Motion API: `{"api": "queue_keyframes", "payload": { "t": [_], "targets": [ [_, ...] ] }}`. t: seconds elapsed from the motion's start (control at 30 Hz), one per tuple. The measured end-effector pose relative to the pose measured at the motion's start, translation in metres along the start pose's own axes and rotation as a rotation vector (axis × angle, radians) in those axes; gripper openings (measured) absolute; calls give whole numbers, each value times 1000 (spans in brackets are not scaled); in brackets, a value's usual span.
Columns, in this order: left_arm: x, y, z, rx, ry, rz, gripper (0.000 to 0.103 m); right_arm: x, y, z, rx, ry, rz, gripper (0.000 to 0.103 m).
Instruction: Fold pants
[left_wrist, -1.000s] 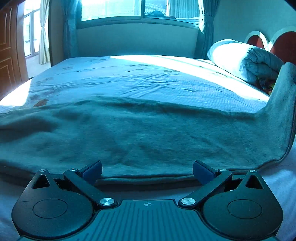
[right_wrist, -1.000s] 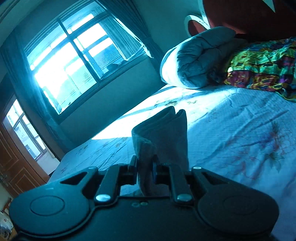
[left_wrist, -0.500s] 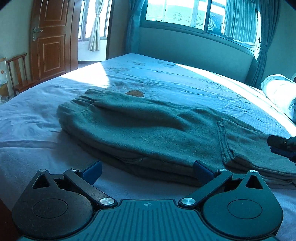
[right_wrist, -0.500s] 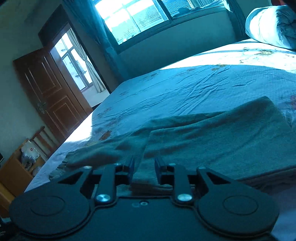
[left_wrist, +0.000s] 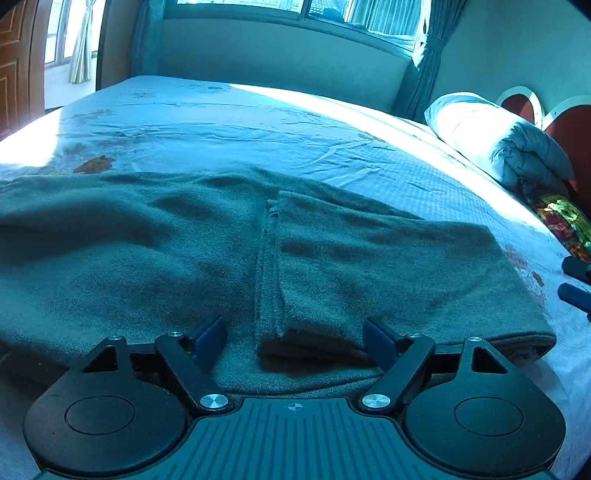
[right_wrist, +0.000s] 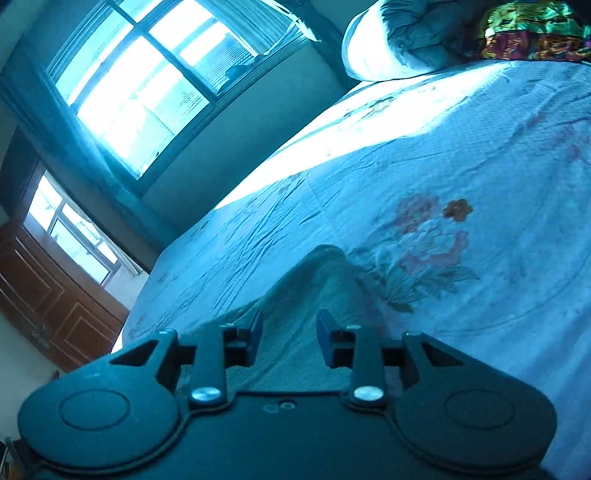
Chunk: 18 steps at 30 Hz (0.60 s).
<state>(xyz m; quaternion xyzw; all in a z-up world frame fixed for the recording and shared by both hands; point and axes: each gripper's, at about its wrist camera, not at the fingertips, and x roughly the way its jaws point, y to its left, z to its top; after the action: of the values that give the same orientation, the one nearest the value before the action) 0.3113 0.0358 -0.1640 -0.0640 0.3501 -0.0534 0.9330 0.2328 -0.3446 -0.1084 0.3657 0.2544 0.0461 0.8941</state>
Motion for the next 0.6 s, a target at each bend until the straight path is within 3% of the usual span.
{"api": "queue_keyframes", "payload": {
  "t": [0.13,0.2,0.27,0.3,0.37,0.43,0.53,0.6],
  "targets": [
    [-5,-2,-5,18,1,17,70,1,-6,-7,29,53,106,26],
    [-7,-3,-4,23,6,24,70,13,-10,-16,60,119,89,26],
    [-5,-5,-4,33,8,34,71,36,-26,-30,69,222,-18,12],
    [-5,-4,-4,31,8,37,71,39,-36,-30,109,213,-28,0],
    [-9,-4,-1,25,9,37,71,30,-34,-24,134,193,-3,0],
    [-15,-3,-2,16,-8,34,71,15,-18,-22,71,145,53,20],
    [-15,-4,-7,25,-14,43,72,26,1,-32,53,234,178,19],
    [-14,-4,-7,21,-14,47,73,45,5,-43,-20,304,70,10]
  ]
}}
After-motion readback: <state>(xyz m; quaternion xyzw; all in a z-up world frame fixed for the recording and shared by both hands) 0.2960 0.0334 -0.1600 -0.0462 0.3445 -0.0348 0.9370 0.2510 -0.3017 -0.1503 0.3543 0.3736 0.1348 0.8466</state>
